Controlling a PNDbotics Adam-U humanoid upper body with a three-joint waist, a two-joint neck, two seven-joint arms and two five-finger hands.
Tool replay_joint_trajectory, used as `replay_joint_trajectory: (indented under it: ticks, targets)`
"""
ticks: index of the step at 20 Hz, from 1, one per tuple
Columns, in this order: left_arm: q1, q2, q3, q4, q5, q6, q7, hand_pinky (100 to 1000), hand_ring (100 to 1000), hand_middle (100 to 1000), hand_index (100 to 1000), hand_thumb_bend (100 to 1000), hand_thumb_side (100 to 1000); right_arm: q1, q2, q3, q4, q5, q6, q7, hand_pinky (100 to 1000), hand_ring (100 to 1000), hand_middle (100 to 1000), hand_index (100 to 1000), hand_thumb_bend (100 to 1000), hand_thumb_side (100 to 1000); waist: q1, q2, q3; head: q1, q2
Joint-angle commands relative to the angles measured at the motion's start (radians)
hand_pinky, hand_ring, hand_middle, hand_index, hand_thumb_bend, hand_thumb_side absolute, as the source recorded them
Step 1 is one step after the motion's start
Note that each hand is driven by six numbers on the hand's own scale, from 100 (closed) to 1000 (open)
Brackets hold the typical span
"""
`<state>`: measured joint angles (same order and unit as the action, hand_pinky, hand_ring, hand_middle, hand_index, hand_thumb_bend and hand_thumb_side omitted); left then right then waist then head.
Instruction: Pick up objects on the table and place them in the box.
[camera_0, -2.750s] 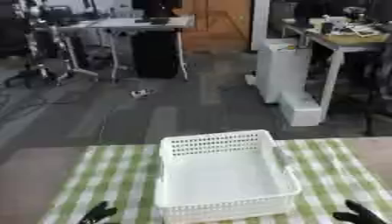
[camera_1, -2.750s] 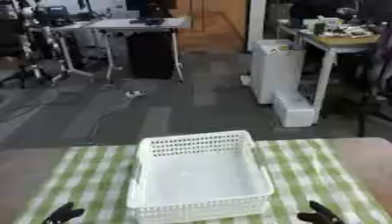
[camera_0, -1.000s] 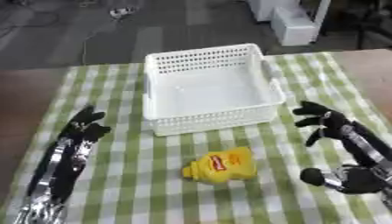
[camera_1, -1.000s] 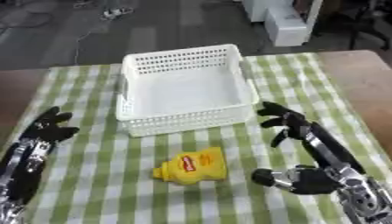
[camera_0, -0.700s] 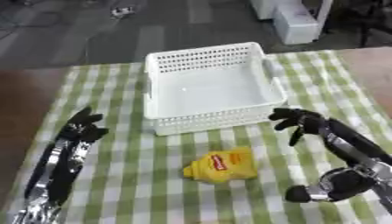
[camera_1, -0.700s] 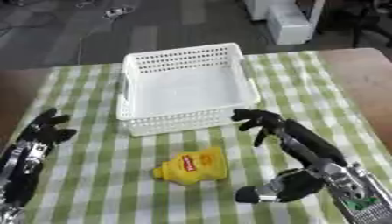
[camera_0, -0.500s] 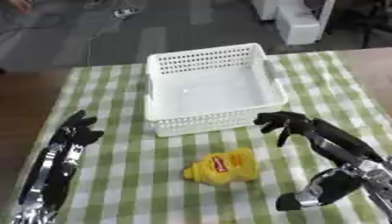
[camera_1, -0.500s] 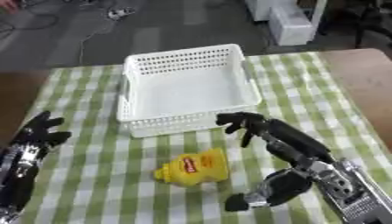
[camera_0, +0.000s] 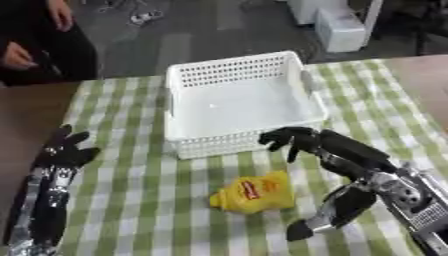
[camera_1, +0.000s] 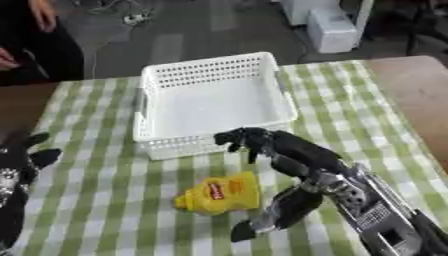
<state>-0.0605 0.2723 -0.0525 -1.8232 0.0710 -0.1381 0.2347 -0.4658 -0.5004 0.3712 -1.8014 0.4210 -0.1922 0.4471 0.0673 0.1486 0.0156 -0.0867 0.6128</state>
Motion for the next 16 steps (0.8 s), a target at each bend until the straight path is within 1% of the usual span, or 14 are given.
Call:
replay_joint_trajectory:
  ticks: [1,4,9,16]
  targets:
    - [0.000,0.008,0.012,-0.026,0.007,-0.005,0.014,797,724,788,956,385,774,-0.057,0.021,0.001,0.044,0.037,-0.015,-0.021,602,804,877,992,858,655,0.002,-0.015,0.004,-0.021,-0.020]
    - [0.002,0.007,0.012,-0.028,0.008,-0.006,0.017,797,724,788,956,385,773,-0.106,0.042,0.008,0.095,0.063,-0.027,-0.037,606,803,877,990,854,654,0.005,-0.018,0.008,-0.031,-0.027]
    - [0.004,0.003,0.012,-0.032,0.010,-0.006,0.017,797,724,788,956,389,771,-0.159,0.065,0.018,0.166,0.093,-0.046,-0.048,608,802,877,987,852,652,0.010,-0.021,0.018,-0.046,-0.037]
    - [0.003,-0.002,0.012,-0.037,0.012,-0.006,0.016,785,724,766,956,392,770,-0.181,0.103,0.029,0.256,0.112,-0.066,-0.056,597,791,865,981,844,649,0.013,-0.017,0.038,-0.056,-0.042]
